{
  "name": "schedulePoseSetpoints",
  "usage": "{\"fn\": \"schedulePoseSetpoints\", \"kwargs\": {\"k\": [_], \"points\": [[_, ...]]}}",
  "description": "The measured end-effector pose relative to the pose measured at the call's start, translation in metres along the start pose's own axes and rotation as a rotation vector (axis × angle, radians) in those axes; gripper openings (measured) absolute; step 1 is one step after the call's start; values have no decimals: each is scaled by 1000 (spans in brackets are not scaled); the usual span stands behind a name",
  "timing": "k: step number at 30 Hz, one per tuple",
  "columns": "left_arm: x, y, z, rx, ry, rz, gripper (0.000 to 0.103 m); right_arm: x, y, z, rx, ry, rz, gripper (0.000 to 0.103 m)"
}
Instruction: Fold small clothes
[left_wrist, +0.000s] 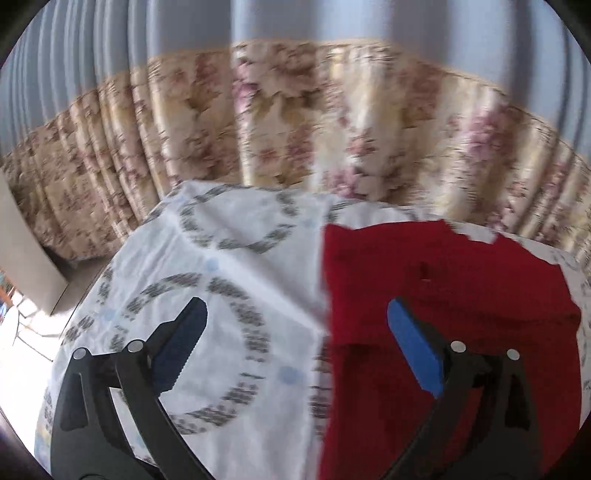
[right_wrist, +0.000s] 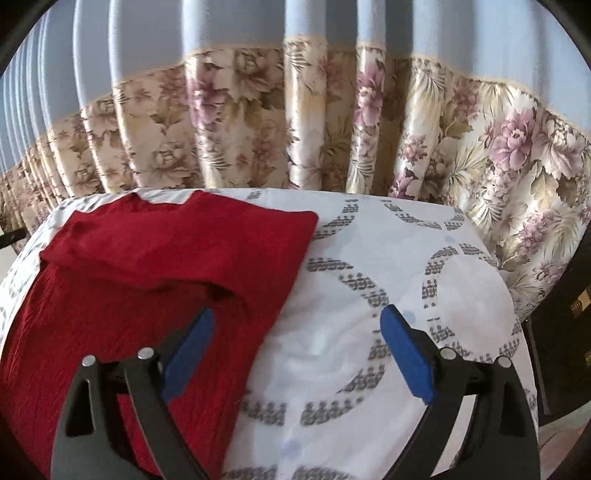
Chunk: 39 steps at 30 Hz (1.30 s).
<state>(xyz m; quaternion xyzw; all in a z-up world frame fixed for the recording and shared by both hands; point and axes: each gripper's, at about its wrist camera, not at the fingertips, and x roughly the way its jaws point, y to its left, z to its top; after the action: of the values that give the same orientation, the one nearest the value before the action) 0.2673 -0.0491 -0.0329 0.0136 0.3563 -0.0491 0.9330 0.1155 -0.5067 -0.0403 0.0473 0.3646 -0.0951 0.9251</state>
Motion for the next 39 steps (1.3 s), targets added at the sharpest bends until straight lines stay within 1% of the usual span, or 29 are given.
{"fn": "schedulePoseSetpoints", "kwargs": {"k": [1,4,7,9,11,14,15,16,17,18,19,20,21,22,23,24,26,29,30,33,35,37,38,39], "points": [[0,-12,2,15,-21,9,97,0,3,1,1,-2,0,92],[12,-40,6,42,-17,5,97,3,15,6,8,-6,18,93],[33,-69,13,57,8,13,96,14,30,19,18,-32,3,93],[42,-87,18,55,19,-3,96,24,38,31,39,-49,-6,93],[52,-100,20,59,34,-2,95,37,44,43,58,-49,-8,93],[69,-120,20,63,69,-30,95,56,51,58,76,-43,-17,93],[75,-127,18,66,79,-34,94,63,52,61,86,-34,-8,93],[80,-132,17,72,86,-41,90,67,52,62,94,-32,-5,93],[87,-138,15,82,107,-50,85,70,53,63,99,-30,-4,93],[91,-142,13,85,122,-65,61,73,54,63,102,-29,1,93],[94,-145,11,90,131,-74,29,76,55,63,100,-25,3,93],[92,-147,9,99,97,-52,10,77,55,62,97,-20,1,93],[90,-145,9,88,86,-63,0,79,55,60,90,-15,-1,93],[89,-141,9,70,83,-77,0,80,55,59,85,-13,-2,93],[87,-137,10,60,73,-72,0,81,53,58,85,-11,-8,93],[81,-132,11,50,46,-54,0,81,52,57,88,-10,-10,93],[70,-118,13,19,12,-41,0,81,47,56,98,-7,-10,93],[63,-104,17,12,-11,-9,0,78,42,55,99,-8,-15,93],[63,-99,18,8,-2,-12,0,77,42,55,98,-9,-18,93],[65,-90,19,8,2,19,0,71,37,54,109,-16,-21,93],[76,-87,17,21,56,29,2,69,37,52,102,-10,-20,94],[86,-82,12,29,99,99,12,67,36,50,89,-5,-29,94],[90,-77,9,29,110,142,14,65,36,48,85,-4,-30,94],[92,-72,7,18,116,155,20,63,35,46,82,-3,-32,94]]}}
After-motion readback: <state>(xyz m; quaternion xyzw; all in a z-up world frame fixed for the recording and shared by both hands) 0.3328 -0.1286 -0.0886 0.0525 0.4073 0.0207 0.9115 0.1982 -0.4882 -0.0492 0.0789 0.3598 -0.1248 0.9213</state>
